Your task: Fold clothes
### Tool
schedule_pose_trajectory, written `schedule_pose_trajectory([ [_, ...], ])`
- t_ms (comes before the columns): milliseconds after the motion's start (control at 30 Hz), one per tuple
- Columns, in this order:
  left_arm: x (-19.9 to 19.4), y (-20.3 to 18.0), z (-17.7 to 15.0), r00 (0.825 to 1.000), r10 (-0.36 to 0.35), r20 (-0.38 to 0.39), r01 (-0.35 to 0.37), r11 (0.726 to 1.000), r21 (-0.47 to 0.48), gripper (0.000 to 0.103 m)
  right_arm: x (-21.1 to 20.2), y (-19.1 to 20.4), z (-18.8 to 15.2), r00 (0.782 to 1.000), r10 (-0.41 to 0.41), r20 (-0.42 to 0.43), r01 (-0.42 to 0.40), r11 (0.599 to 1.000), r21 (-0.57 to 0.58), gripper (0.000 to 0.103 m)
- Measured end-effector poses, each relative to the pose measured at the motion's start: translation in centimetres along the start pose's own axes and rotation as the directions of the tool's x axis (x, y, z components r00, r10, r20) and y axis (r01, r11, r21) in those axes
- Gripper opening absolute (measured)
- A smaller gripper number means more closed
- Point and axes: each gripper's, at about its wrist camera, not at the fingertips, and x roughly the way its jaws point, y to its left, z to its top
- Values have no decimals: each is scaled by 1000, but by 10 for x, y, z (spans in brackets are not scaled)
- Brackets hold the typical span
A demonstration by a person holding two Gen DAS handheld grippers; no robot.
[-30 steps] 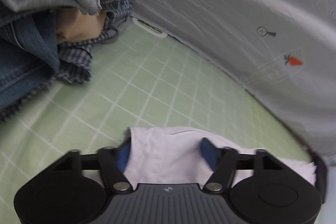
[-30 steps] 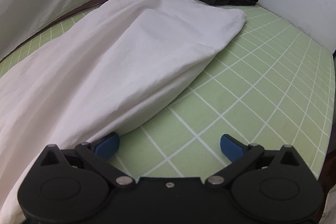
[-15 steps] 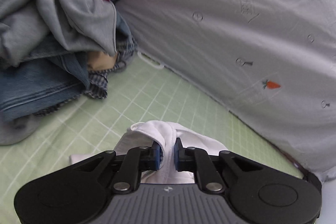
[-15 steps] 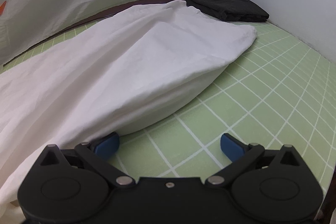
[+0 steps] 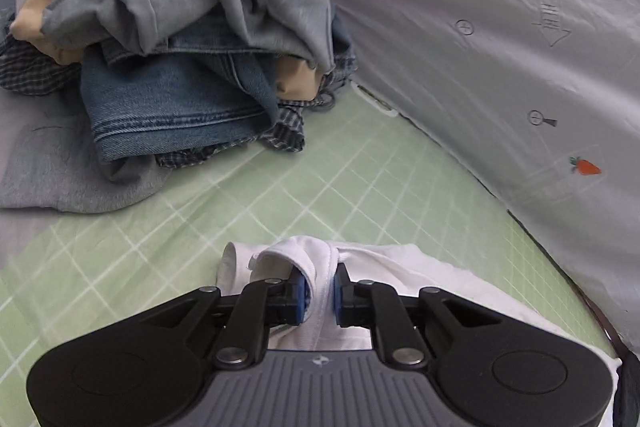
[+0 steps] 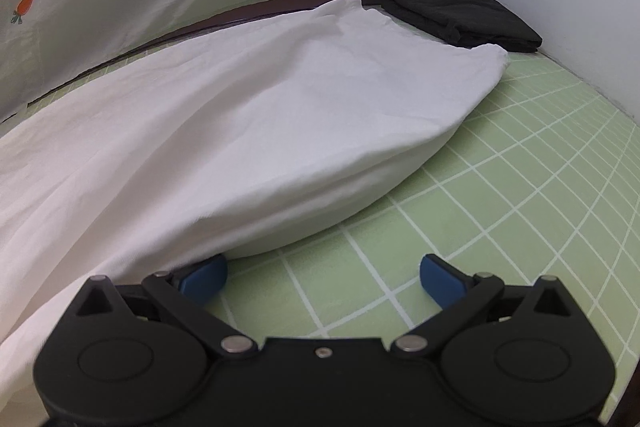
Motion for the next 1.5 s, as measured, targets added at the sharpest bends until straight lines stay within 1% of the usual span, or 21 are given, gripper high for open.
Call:
schedule_pose_trajectory([
  [67, 16, 5, 2, 1000, 8, -13, -8, 1000, -11, 16, 1, -2, 1, 1000, 4, -7, -4, 1000, -4, 103],
  [200, 27, 11, 3, 999, 0, -37, -1, 1000, -20, 18, 1, -3, 4, 1000, 7, -29, -7, 1000, -14, 103],
  [300, 36, 15, 3, 998, -6, -56, 4, 1000, -27, 19, -1, -1, 10, 998, -23, -58, 21, 999, -38, 103],
  [433, 47, 21, 4, 997, -14, -80, 11, 999, -36, 19, -19, 4, 16, 997, -71, 11, 72, 996, -55, 103],
  [467, 48, 22, 5, 996, -19, -84, 16, 999, -40, 19, -22, 4, 18, 997, -72, 21, 73, 997, -37, 103],
  [533, 49, 21, 7, 996, -19, -91, 16, 999, -32, 19, -30, -2, 23, 997, -63, 37, 61, 996, 62, 103],
  [600, 51, 19, 9, 995, -16, -96, 14, 1000, -19, 19, -40, -8, 27, 996, -70, 62, 59, 985, 161, 103],
  [667, 52, 18, 9, 995, -14, -100, 12, 1000, -21, 20, -46, -10, 31, 995, -55, 85, 36, 976, 215, 103],
  [700, 53, 19, 9, 995, -14, -101, 11, 1000, -26, 20, -45, -9, 32, 996, -38, 80, 20, 977, 214, 103],
  [767, 54, 19, 8, 995, -10, -100, 7, 999, -35, 20, -35, 0, 35, 999, 5, 41, -12, 983, 181, 103],
  [833, 53, 18, 10, 995, -8, -97, 5, 999, -37, 19, -21, 12, 32, 999, 34, -13, -32, 989, 147, 97],
  [900, 54, 17, 13, 996, -12, -92, 9, 1000, -27, 19, -6, 25, 24, 996, 36, -80, -28, 995, 101, 74],
  [933, 55, 17, 15, 996, -14, -90, 12, 1000, -19, 19, -2, 31, 19, 994, 16, -104, -9, 998, 64, 72],
  [1000, 58, 17, 18, 996, -16, -87, 15, 1000, -7, 19, -2, 38, 12, 996, -28, -83, 28, 1000, -1, 80],
  [1067, 60, 17, 20, 996, -15, -85, 15, 1000, -1, 19, -2, 40, 12, 995, -51, -87, 48, 998, -28, 84],
  [1133, 60, 17, 20, 997, -10, -82, 9, 1000, -15, 19, -4, 44, 17, 993, -79, -92, 73, 995, -67, 82],
  [1167, 59, 16, 20, 997, -8, -79, 6, 1000, -20, 20, -8, 47, 19, 994, -88, -71, 81, 992, -94, 79],
  [1200, 58, 16, 20, 997, -5, -77, 3, 1000, -25, 21, -13, 51, 22, 995, -87, -42, 82, 990, -118, 78],
  [1300, 50, 13, 21, 997, 7, -71, -8, 1000, -14, 23, -23, 60, 31, 1000, -28, 9, 29, 992, -125, 79],
  [1367, 44, 12, 22, 998, 15, -67, -16, 1000, -7, 30, -28, 67, 36, 999, 22, 31, -18, 993, -116, 79],
  [1500, 28, 11, 24, 999, 20, -46, -20, 1000, 0, 33, -23, 86, 42, 988, 155, 12, -153, 984, -89, 79],
])
